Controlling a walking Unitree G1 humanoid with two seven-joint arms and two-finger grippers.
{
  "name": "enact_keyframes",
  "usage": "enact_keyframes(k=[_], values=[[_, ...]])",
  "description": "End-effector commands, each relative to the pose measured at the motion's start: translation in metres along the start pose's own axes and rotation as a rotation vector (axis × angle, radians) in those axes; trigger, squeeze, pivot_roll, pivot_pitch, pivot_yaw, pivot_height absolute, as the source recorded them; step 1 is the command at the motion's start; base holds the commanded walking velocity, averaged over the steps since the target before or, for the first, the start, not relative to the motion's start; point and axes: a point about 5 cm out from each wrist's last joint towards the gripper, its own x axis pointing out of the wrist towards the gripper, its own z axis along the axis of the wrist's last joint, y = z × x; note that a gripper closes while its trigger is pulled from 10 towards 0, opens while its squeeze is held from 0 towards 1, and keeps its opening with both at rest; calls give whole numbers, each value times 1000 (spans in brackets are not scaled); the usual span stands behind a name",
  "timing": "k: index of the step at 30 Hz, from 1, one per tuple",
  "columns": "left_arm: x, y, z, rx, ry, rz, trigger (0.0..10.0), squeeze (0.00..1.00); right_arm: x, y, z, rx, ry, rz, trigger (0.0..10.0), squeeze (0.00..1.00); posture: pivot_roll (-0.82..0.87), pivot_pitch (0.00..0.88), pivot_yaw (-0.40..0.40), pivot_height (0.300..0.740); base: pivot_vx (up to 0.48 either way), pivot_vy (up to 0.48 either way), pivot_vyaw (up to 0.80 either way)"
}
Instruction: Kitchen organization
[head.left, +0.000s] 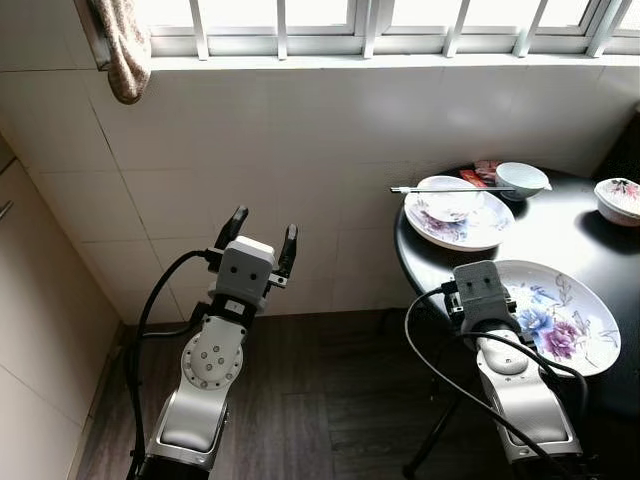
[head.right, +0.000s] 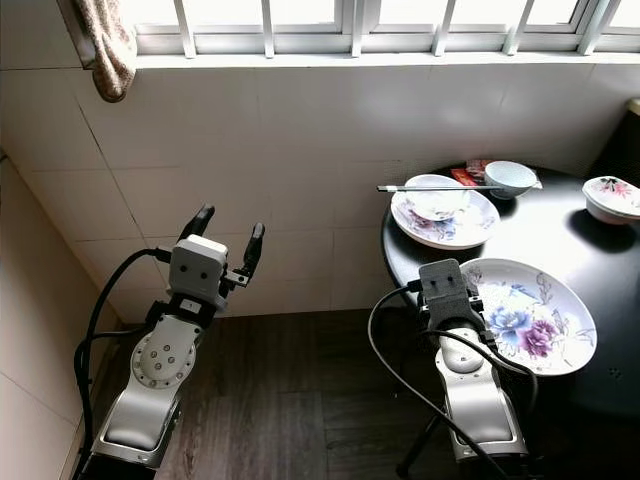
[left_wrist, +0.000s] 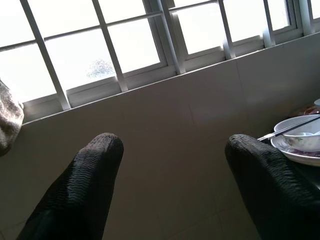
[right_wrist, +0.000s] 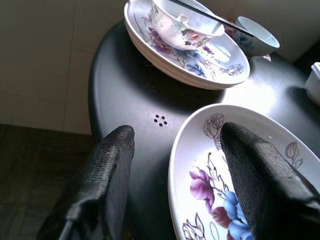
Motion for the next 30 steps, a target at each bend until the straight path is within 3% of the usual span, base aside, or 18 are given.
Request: enact_keyframes(k=[1,10,28,29,30], values=[[1,0,-2,3,17,-2,10000,0,2,-3,-6,-3,41,-12,10000,0,55,0,-47,740,0,0,0],[1,-1,-3,5,25,-5,10000,0,5,-5,-20,34,120,-6,10000,0,57,0,-46,740,0,0,0],[1,-1,-5,2,32,-2,10000,0,14,-19,-39,-47,189,19,10000,0,60,0,-51,740,0,0,0],[1,-1,-5,3,33,-2,10000,0,14,-20,-39,-47,190,19,9882,0,60,0,-51,740,0,0,0],[1,-1,-5,3,35,-3,10000,0,15,-21,-40,-45,192,20,8353,0,58,0,-52,740,0,0,0]])
